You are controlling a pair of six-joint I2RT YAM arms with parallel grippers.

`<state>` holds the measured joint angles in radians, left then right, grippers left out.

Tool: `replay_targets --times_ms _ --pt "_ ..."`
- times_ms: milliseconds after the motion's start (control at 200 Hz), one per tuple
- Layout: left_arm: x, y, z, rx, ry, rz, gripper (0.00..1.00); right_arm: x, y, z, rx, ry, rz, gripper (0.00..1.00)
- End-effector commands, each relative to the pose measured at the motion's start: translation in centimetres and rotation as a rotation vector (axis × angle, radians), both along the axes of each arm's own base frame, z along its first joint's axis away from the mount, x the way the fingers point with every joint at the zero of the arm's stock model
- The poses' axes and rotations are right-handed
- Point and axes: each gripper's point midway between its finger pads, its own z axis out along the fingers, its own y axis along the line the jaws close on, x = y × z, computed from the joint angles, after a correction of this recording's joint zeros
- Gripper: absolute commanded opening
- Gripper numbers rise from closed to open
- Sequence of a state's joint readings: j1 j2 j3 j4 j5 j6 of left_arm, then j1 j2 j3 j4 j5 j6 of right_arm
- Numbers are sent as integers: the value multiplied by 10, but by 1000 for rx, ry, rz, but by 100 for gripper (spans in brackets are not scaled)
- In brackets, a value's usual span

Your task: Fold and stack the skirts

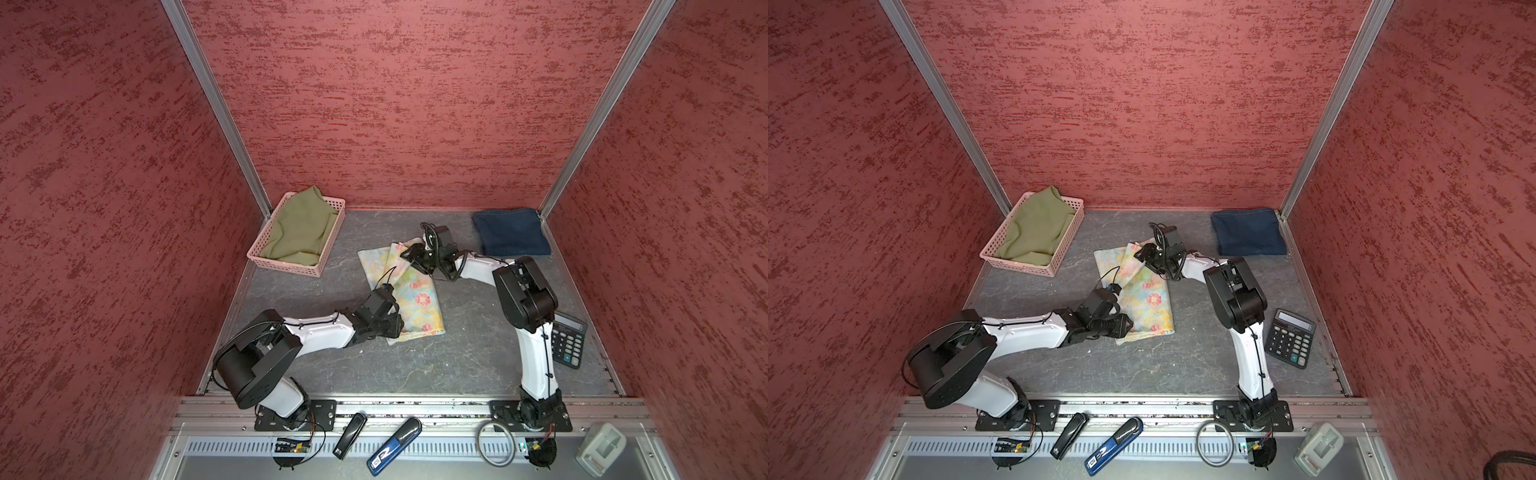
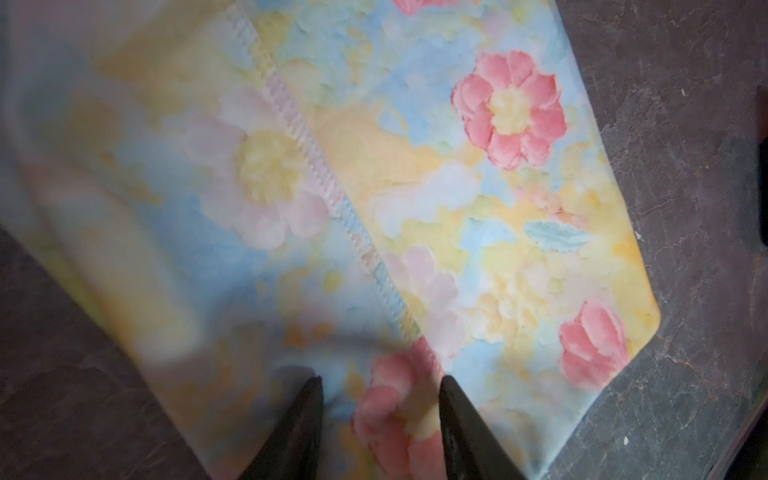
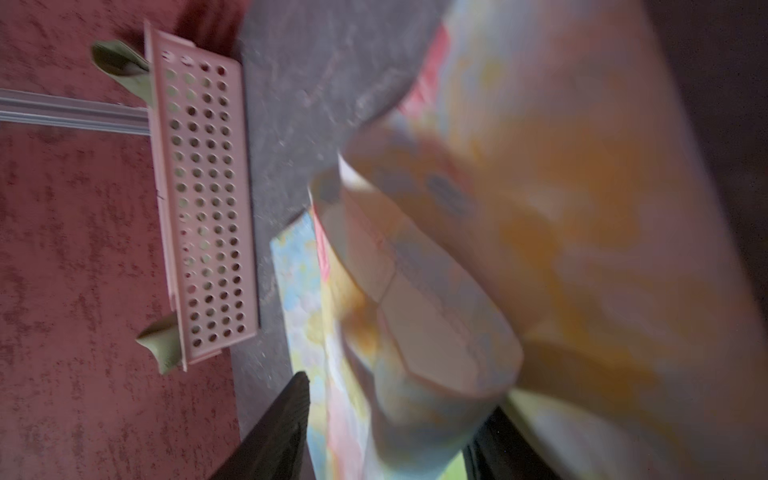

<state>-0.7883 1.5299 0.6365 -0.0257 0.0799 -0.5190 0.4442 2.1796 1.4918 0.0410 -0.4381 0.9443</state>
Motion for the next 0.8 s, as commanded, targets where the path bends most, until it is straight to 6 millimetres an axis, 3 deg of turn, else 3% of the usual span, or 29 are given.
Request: replay_targets --times_ms 0,210,336,426,541,676,731,796 --pt "-21 13 -22 57 72 -18 46 22 27 62 105 -115 36 58" --pt "-20 11 -22 52 73 -17 46 26 72 130 180 -224 158 59" --pt "-18 9 -22 49 71 -20 46 25 65 146 135 -261 167 60" --pt "-18 7 -22 50 73 -25 46 22 35 150 6 -284 103 61" --pt "-17 6 -20 49 68 -34 47 2 -30 138 -113 -264 -4 62" --pt "-12 4 -1 35 27 -42 54 -56 -98 107 -191 -215 -72 65" --pt "-7 0 15 -16 2 -44 59 -82 -112 92 -234 -189 -64 67" --pt "1 -5 39 -103 -17 -29 75 -113 -119 73 -244 -140 -29 70"
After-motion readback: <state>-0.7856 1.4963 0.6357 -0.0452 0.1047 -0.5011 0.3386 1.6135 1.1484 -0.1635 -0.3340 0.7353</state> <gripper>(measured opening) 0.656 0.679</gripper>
